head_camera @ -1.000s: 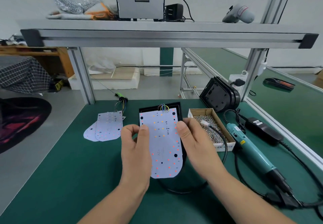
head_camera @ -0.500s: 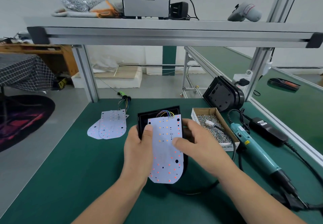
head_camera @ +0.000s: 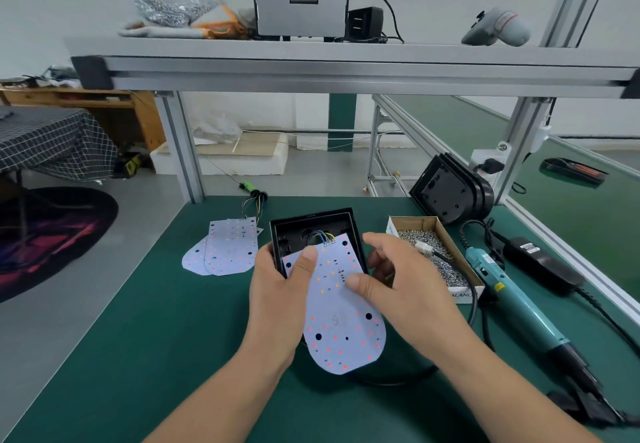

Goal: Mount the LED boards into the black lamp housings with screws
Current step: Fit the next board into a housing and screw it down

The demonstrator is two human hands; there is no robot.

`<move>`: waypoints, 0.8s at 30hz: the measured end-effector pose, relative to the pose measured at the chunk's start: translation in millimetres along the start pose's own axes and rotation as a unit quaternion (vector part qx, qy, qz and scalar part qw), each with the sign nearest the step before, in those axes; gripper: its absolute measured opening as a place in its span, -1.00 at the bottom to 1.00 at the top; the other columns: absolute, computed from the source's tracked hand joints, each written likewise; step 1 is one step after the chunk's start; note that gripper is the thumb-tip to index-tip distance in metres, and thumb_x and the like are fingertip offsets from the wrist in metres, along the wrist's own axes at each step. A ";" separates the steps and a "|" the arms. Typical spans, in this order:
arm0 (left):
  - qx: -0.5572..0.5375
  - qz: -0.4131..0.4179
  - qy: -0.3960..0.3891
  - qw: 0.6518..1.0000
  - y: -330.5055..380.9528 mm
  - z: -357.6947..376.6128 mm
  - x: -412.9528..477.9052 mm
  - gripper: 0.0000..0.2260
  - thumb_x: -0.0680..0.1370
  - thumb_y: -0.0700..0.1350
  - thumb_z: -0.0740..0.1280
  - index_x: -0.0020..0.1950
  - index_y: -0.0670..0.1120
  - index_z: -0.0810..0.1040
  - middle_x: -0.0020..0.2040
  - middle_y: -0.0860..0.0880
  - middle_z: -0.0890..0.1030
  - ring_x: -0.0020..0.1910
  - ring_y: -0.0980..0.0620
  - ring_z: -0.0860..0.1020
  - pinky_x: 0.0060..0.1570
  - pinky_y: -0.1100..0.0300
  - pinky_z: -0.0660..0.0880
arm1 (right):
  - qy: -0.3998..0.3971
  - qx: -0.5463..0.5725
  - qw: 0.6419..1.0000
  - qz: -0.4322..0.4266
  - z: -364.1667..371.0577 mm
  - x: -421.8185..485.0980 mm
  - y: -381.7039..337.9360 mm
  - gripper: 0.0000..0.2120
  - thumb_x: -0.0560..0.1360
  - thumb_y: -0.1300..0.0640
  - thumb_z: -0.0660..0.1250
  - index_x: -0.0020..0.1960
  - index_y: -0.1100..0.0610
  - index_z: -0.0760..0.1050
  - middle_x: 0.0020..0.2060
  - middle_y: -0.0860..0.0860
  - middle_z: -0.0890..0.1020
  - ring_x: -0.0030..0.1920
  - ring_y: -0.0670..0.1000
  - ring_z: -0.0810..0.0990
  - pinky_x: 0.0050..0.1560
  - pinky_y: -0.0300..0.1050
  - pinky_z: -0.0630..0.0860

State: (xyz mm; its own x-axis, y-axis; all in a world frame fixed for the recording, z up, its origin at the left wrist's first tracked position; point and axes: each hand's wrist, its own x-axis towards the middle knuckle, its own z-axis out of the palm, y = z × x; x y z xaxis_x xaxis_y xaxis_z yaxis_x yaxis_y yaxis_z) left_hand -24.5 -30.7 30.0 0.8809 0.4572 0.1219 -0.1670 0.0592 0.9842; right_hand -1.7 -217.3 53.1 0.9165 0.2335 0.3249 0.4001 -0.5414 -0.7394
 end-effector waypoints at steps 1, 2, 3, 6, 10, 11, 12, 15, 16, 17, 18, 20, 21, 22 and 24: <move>0.001 0.001 0.004 1.000 -0.5 -0.2 0.1 -0.82 0.63 0.01 0.46 0.21 0.06 0.57 0.04 0.11 0.73 0.03 0.07 0.71 0.00 0.05 0.63 | -0.015 -0.010 1.000 0.007 0.2 -1.6 -2.3 -0.39 0.48 -0.22 0.53 0.45 -0.19 0.40 0.08 -0.28 0.57 0.05 -0.20 0.55 0.09 -0.11 0.52; 0.002 0.002 0.008 1.000 -1.1 -1.1 0.4 -0.83 0.63 0.00 0.46 0.19 0.07 0.58 0.04 0.10 0.73 0.03 0.05 0.71 0.03 0.01 0.64 | -0.033 -0.029 0.999 0.019 -0.1 -2.9 -4.9 -0.34 0.46 -0.34 0.48 0.46 -0.20 0.35 0.10 -0.30 0.58 0.06 -0.26 0.55 0.07 -0.17 0.50; 0.001 0.003 0.015 1.000 -1.3 -2.1 1.5 -0.84 0.63 0.00 0.46 0.18 0.07 0.58 0.03 0.11 0.73 0.03 0.05 0.71 0.04 0.00 0.65 | -0.051 -0.049 0.997 0.034 -1.5 -3.4 -6.6 -0.31 0.41 -0.46 0.41 0.42 -0.21 0.36 0.05 -0.29 0.60 0.01 -0.29 0.56 0.01 -0.21 0.49; 0.000 0.006 0.037 0.999 -1.5 -5.6 6.7 -0.83 0.62 0.02 0.46 0.18 0.09 0.57 0.04 0.14 0.72 0.06 0.07 0.70 0.08 0.00 0.64 | -0.113 -0.074 0.988 0.076 -15.9 0.3 -6.0 -0.39 0.31 -0.60 0.30 -0.01 -0.09 0.51 -0.25 -0.15 0.66 -0.28 -0.20 0.62 -0.30 -0.26 0.45; 0.004 0.010 0.060 0.998 -3.3 -7.5 11.1 -0.87 0.63 0.08 0.42 0.12 0.09 0.56 -0.05 0.23 0.69 -0.06 0.16 0.66 0.00 0.06 0.60 | -0.222 0.018 0.971 0.091 -23.1 2.6 -3.3 -0.68 0.56 -0.18 0.46 -0.17 0.05 0.56 -0.33 0.01 0.71 -0.45 0.01 0.63 -0.42 -0.19 0.42; 0.007 0.007 0.067 0.998 -4.0 -7.1 11.6 -0.86 0.64 0.12 0.39 0.08 0.09 0.54 -0.12 0.26 0.66 -0.17 0.21 0.60 -0.06 0.07 0.56 | -0.232 0.053 0.967 0.094 -22.5 2.2 -2.8 -0.74 0.60 -0.06 0.46 -0.20 0.04 0.56 -0.34 0.03 0.71 -0.46 0.04 0.61 -0.45 -0.19 0.39; 0.007 -0.001 0.072 0.997 -4.2 -7.1 12.0 -0.82 0.65 0.17 0.36 0.04 0.08 0.53 -0.18 0.27 0.62 -0.24 0.22 0.55 -0.09 0.07 0.53 | -0.234 0.096 0.963 0.097 -22.2 2.5 -2.3 -0.76 0.61 0.02 0.45 -0.22 0.01 0.56 -0.35 0.05 0.69 -0.46 0.04 0.59 -0.48 -0.20 0.37; -0.046 -0.042 0.065 0.996 -2.8 -6.4 12.1 -0.73 0.66 0.27 0.30 0.10 0.09 0.54 -0.11 0.26 0.66 -0.15 0.23 0.61 -0.03 0.08 0.54 | -0.218 0.205 0.949 0.101 -26.1 4.5 -1.1 -0.77 0.61 0.12 0.44 -0.23 0.03 0.58 -0.35 0.11 0.65 -0.46 0.05 0.59 -0.49 -0.19 0.42; -0.063 -0.049 0.057 0.995 -1.9 -6.2 11.4 -0.72 0.65 0.28 0.30 0.13 0.10 0.55 -0.05 0.25 0.69 -0.09 0.24 0.64 0.00 0.09 0.55 | -0.209 0.232 0.944 0.103 -26.3 4.7 -1.4 -0.77 0.63 0.18 0.43 -0.21 0.10 0.58 -0.35 0.14 0.65 -0.45 0.06 0.60 -0.49 -0.18 0.45; -0.075 -0.053 0.048 0.995 -0.8 -5.4 10.4 -0.71 0.65 0.28 0.30 0.16 0.10 0.56 0.00 0.24 0.70 -0.03 0.24 0.66 0.02 0.09 0.56 | -0.198 0.256 0.940 0.109 -24.9 4.6 -1.8 -0.78 0.64 0.23 0.41 -0.19 0.15 0.57 -0.34 0.16 0.65 -0.44 0.07 0.61 -0.49 -0.17 0.47; -0.085 -0.054 0.042 0.994 0.3 -4.6 9.2 -0.71 0.65 0.28 0.31 0.17 0.10 0.57 0.03 0.21 0.71 0.03 0.21 0.68 0.04 0.08 0.57 | -0.187 0.275 0.935 0.121 -21.4 4.3 -1.9 -0.79 0.65 0.25 0.38 -0.17 0.20 0.55 -0.34 0.17 0.65 -0.45 0.08 0.61 -0.50 -0.16 0.49; -0.101 -0.049 0.034 0.993 1.5 -3.1 7.3 -0.72 0.62 0.26 0.34 0.17 0.10 0.57 0.11 0.12 0.72 0.12 0.09 0.69 0.09 0.03 0.60 | -0.161 0.297 0.928 0.154 -11.4 3.3 -2.4 -0.81 0.66 0.25 0.36 -0.14 0.26 0.52 -0.35 0.20 0.64 -0.46 0.09 0.62 -0.52 -0.16 0.50; -0.104 -0.042 0.032 0.993 2.0 -2.5 7.0 -0.72 0.59 0.25 0.36 0.16 0.10 0.57 0.13 0.08 0.72 0.14 0.04 0.69 0.11 0.01 0.61 | -0.144 0.298 0.929 0.165 -6.4 3.0 -2.2 -0.80 0.66 0.25 0.36 -0.13 0.26 0.51 -0.36 0.20 0.64 -0.47 0.10 0.62 -0.54 -0.16 0.49; -0.104 -0.033 0.032 0.993 2.4 -2.4 6.7 -0.71 0.57 0.23 0.37 0.17 0.09 0.57 0.13 0.06 0.72 0.15 0.02 0.69 0.13 0.00 0.60 | -0.125 0.290 0.933 0.171 -2.3 3.2 -1.3 -0.79 0.66 0.24 0.36 -0.14 0.26 0.51 -0.37 0.19 0.64 -0.49 0.10 0.62 -0.55 -0.16 0.47; -0.094 -0.017 0.033 0.995 2.2 -2.0 6.7 -0.70 0.57 0.17 0.38 0.23 0.07 0.55 0.12 0.10 0.71 0.15 0.05 0.68 0.11 0.06 0.59 | -0.086 0.261 0.946 0.172 4.3 3.2 1.7 -0.78 0.67 0.22 0.35 -0.13 0.26 0.50 -0.38 0.17 0.65 -0.49 0.12 0.62 -0.56 -0.16 0.44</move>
State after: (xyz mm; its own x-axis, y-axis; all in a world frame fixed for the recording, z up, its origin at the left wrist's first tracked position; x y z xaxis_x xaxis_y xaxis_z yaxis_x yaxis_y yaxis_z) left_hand -19.9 -25.7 32.7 0.8577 0.5089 0.0741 -0.2229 0.2380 0.9453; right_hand 1.9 -214.0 50.3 0.9617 0.2683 -0.0559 -0.0164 -0.1473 -0.9890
